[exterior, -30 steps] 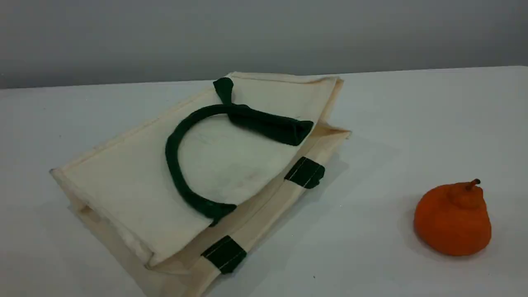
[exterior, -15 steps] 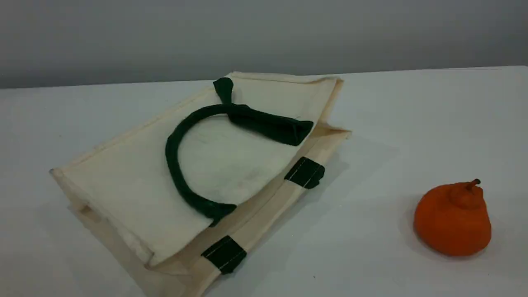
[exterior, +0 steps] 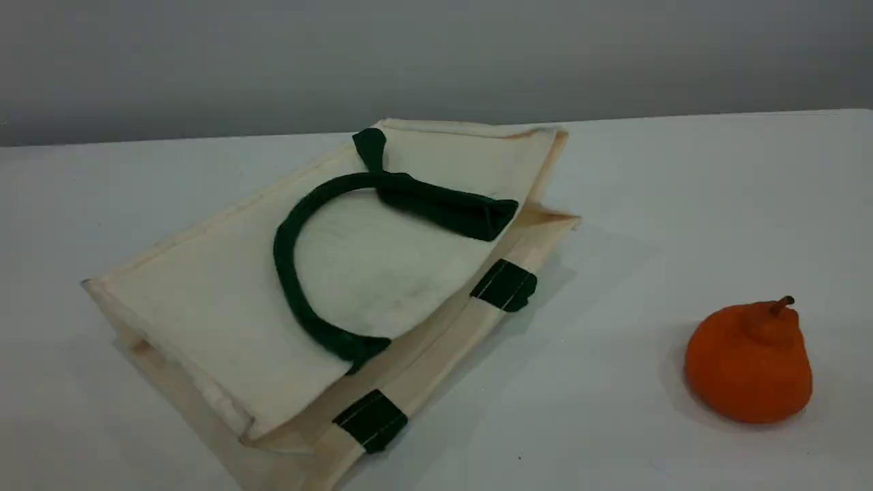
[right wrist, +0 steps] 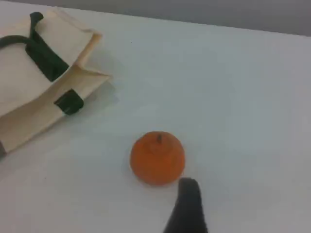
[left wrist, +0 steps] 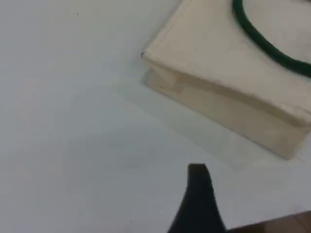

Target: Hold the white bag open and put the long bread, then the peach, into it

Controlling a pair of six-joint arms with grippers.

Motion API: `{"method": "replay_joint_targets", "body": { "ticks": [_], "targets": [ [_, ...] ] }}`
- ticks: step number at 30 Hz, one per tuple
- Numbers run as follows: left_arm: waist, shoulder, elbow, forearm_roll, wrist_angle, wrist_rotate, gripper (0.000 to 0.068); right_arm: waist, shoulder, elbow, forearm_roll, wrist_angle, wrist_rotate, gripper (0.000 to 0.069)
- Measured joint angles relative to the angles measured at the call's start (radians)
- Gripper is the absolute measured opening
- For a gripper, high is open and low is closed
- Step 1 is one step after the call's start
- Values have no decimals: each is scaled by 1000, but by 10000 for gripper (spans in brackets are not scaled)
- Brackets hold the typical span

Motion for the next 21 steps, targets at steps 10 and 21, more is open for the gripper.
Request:
{"method": "replay_joint_targets", "body": {
  "ticks": [10,21],
  "targets": [
    [30,-4,0,0,0,0,503,-35,0,0,0,0,0,535],
    [197,-66,0,0,1,0,503,-153,-49,0,0,0,0,535]
  ]
}}
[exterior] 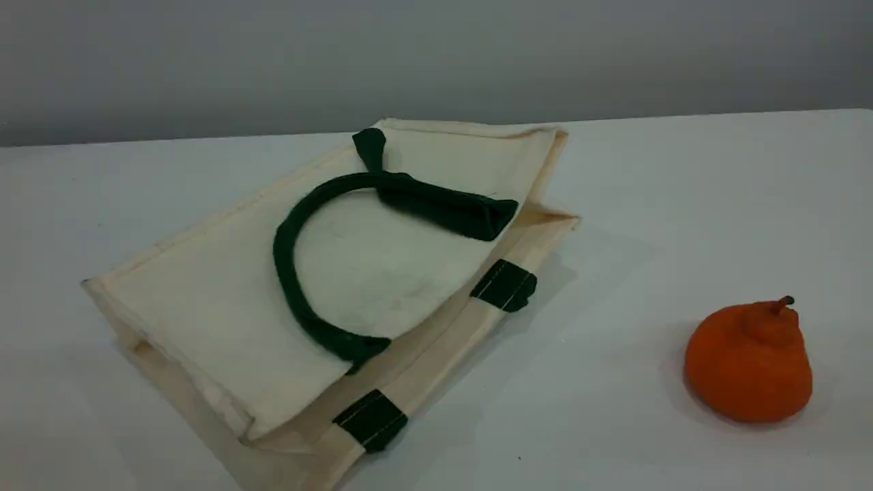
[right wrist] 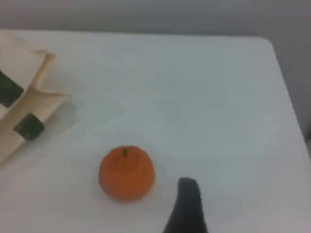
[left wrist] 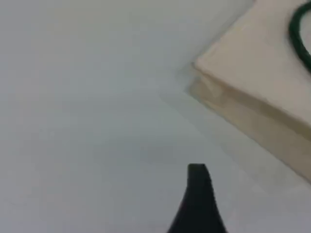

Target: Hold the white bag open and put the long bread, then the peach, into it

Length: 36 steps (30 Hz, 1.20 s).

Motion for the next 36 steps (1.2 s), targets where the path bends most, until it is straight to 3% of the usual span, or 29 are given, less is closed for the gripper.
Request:
{"method": "replay_joint_targets", "body": {
  "ticks": [17,22,36],
  "targets": [
    [-11,-91,0,1,0,0,503,-27,-21,0,0,0,0,535],
    [-58,-91,0,0,0,0,503,-27,-21,0,0,0,0,535],
    [-59,-90,0,0,0,0,503,-36,-21,0,0,0,0,535]
  ]
}}
